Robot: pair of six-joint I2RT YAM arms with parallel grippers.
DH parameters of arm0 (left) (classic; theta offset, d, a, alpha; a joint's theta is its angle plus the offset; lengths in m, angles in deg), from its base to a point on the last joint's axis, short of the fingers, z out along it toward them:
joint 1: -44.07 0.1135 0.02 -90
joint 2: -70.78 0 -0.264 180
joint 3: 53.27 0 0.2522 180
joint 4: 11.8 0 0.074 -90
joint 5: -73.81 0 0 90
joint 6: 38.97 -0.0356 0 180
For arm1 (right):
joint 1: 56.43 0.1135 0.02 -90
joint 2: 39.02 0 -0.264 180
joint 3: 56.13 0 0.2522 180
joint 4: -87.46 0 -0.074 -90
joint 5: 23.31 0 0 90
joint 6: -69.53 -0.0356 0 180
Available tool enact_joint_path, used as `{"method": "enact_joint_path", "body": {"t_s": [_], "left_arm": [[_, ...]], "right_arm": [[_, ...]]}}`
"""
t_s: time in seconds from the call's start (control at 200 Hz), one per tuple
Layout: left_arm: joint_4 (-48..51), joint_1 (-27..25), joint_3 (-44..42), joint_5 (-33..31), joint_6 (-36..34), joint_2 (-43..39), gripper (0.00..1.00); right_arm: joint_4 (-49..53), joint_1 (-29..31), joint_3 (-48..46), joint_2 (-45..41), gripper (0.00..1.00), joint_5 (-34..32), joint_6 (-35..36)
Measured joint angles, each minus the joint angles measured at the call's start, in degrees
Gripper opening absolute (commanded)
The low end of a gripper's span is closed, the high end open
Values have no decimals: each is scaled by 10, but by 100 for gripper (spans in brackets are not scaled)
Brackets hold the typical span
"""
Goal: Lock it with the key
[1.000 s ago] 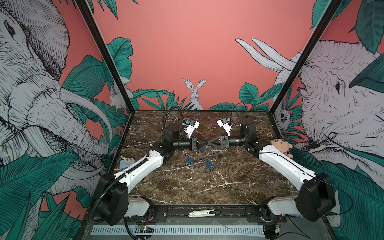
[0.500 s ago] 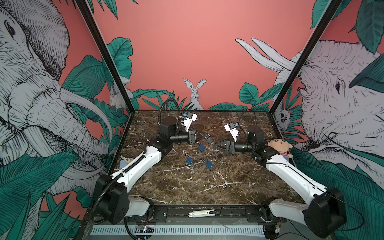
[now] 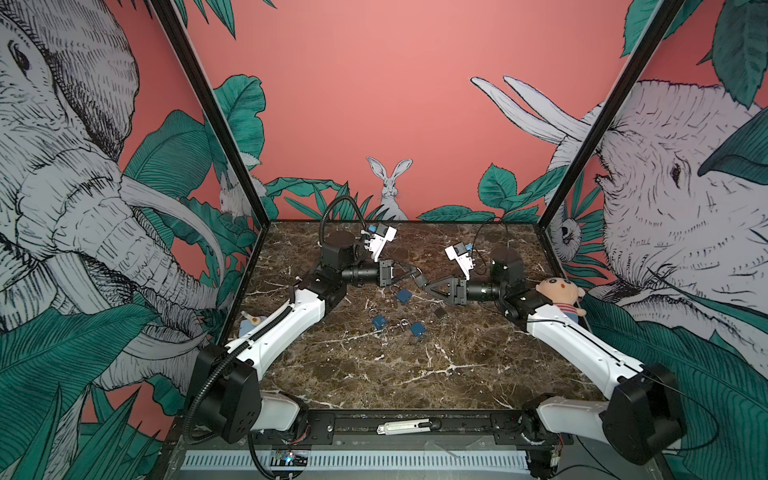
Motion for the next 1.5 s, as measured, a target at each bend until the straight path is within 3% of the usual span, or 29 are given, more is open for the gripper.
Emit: {"method": "enact_joint_path", "body": {"t_s": [0.145,0.94,1.24,1.5], "left_arm": [[0,0,0,-4,0,0,0],[7,48,39,-2,-5,-7,0],[97,37,41,-20,-67,-12,0],[158,-67,79,-62,-120,83,0]], "right_arm": [[-10,0,0,1,0,10,-10],[-21,-2,-35,0,0,9,-21],[189,-21,8,-37,0,-132,90],[356,-74,37,-93,0,-259,140]]}}
